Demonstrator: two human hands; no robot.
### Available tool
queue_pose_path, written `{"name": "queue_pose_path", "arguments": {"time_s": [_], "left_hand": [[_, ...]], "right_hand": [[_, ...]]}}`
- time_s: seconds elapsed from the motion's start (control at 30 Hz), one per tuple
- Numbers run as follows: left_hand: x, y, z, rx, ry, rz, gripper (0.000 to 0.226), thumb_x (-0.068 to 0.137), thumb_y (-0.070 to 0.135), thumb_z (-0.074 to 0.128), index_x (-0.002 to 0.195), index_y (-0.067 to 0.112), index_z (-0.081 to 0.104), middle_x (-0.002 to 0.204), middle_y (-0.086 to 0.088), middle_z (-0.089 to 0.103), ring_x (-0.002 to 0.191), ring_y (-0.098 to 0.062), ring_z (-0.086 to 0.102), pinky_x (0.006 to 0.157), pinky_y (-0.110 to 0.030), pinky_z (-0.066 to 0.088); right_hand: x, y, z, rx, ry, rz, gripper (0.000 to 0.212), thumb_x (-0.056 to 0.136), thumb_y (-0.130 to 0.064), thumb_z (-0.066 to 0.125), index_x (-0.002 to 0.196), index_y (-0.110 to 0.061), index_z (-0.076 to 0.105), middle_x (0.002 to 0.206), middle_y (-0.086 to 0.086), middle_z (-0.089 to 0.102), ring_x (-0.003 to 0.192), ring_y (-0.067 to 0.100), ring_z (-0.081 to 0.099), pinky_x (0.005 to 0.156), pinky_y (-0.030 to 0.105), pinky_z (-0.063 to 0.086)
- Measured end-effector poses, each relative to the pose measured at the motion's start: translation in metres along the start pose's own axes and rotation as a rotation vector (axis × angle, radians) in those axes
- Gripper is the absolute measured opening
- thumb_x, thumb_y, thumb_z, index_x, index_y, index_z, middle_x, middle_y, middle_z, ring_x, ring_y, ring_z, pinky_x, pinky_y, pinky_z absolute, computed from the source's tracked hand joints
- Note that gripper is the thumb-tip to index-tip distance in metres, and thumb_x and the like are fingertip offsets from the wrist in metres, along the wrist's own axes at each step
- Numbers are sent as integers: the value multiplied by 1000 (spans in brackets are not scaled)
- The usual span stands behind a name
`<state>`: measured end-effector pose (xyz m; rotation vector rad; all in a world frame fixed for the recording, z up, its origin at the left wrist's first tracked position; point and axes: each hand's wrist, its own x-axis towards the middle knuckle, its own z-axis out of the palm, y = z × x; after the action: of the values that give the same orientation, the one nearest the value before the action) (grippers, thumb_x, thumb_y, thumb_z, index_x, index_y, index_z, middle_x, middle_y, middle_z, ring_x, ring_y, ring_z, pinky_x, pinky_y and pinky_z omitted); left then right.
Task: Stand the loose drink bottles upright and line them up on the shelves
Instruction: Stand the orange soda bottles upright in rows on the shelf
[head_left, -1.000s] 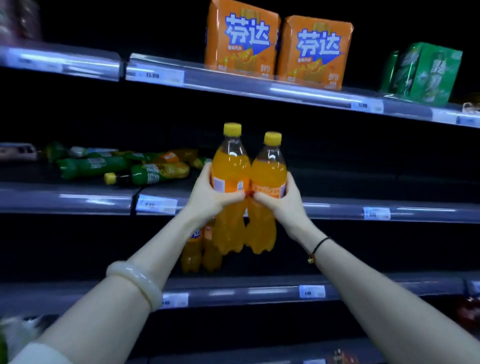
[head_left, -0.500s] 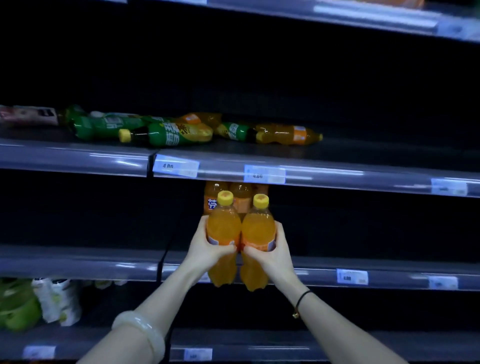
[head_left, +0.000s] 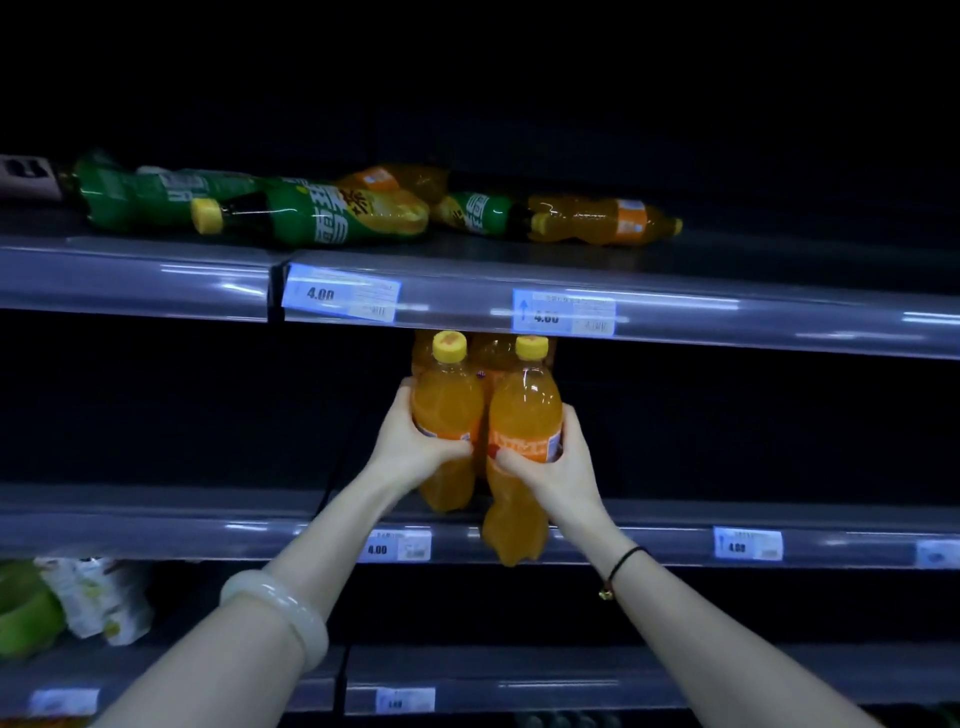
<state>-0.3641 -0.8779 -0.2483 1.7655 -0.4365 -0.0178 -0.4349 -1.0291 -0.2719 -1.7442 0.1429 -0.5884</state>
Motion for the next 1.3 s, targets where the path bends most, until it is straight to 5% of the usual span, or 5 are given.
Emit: {"name": "queue_pose_path", "arguments": {"time_s": [0.43, 0.63, 1.0, 1.13, 1.3], "left_hand": [[19, -1, -14, -15, 143, -63, 82, 61, 5, 84, 129, 15, 39, 112, -4, 53, 102, -22, 53, 84, -35, 46], [21, -6, -18, 10, 96, -49, 87, 61, 7, 85, 133, 17, 35, 113, -2, 50, 103, -20, 50, 86, -35, 46], [43, -31, -58, -37, 306, -115, 77, 55, -4, 83, 121, 14, 45, 106, -12, 62, 97, -30, 62, 86, -46, 53], [59, -38, -58, -95, 299, -111, 73, 64, -3, 81, 126, 11, 45, 105, -9, 59, 92, -26, 59, 79, -37, 51], [81, -47, -57, -105, 230, -65, 78, 68, 7, 81, 134, 10, 39, 115, -8, 59, 104, -26, 59, 92, -46, 50]], "right_hand": [[6, 2, -12, 16, 67, 29, 61, 72, -13, 81, 118, -26, 43, 103, -11, 57, 93, 7, 59, 69, 17, 47], [26, -1, -8, 199, 78, 176, 59, 75, -16, 78, 122, -20, 43, 111, 3, 60, 100, 19, 61, 80, 35, 54], [49, 8, -16, 20, 185, 56, 67, 69, -9, 82, 122, -19, 43, 97, -4, 61, 87, 9, 62, 72, 23, 51], [59, 26, -18, 62, 238, 80, 71, 74, -9, 79, 132, -21, 40, 98, -4, 61, 86, 9, 60, 70, 23, 48], [77, 42, -14, 121, 265, 87, 82, 66, -40, 83, 135, -34, 38, 127, 9, 53, 108, 22, 58, 94, 42, 49]]}}
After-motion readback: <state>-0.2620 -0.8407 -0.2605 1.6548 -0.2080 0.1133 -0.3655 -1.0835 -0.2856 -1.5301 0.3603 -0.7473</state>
